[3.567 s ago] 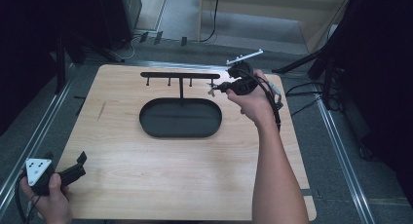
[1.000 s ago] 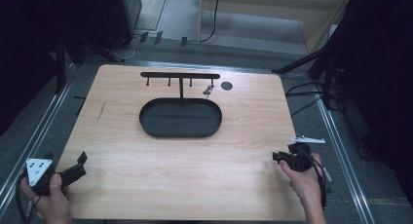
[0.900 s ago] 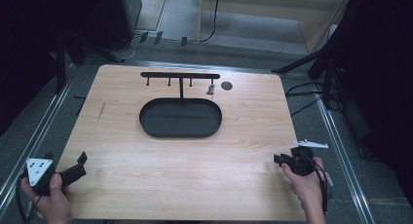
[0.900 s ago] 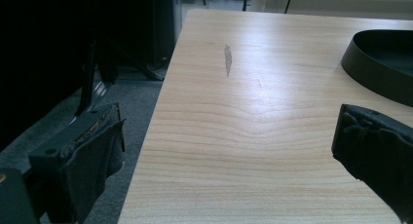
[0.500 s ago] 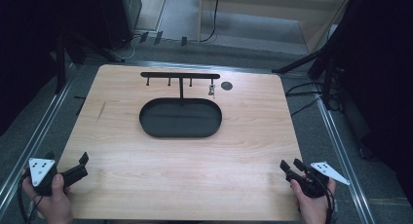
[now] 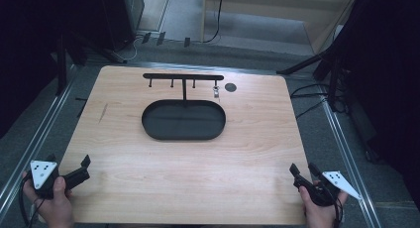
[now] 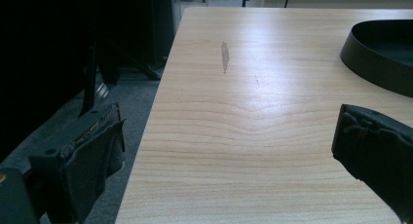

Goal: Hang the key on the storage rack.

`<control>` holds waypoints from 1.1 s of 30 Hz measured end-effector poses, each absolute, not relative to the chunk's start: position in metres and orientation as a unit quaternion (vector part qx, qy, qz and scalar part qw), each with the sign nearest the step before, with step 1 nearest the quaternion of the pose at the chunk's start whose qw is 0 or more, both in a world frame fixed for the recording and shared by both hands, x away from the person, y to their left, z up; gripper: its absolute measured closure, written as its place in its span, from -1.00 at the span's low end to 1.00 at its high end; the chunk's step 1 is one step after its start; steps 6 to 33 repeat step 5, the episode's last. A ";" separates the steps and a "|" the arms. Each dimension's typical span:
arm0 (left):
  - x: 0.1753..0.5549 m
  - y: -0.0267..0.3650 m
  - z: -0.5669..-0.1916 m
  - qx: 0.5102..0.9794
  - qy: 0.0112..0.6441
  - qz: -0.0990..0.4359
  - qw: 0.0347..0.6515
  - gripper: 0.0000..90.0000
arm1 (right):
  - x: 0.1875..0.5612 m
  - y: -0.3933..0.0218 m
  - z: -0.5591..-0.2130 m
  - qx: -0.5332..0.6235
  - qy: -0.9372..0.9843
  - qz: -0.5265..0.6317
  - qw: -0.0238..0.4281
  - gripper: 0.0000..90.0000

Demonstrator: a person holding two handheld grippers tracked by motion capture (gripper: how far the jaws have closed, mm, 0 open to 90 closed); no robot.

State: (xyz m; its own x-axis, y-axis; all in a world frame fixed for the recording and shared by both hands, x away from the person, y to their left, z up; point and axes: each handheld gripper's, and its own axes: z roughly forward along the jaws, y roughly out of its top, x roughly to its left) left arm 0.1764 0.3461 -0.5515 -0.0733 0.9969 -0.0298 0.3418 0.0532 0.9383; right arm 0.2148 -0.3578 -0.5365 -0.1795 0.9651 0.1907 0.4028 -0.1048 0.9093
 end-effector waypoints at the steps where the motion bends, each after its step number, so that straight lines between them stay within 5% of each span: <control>1: 0.177 0.346 -0.552 0.551 0.607 0.411 0.400 -1.00 | 0.214 -0.358 -0.536 0.572 0.597 0.479 0.294 -0.44; 33: 0.177 0.346 -0.552 0.550 0.607 0.411 0.400 -1.00 | 0.215 -0.360 -0.536 0.576 0.592 0.479 0.297 -0.42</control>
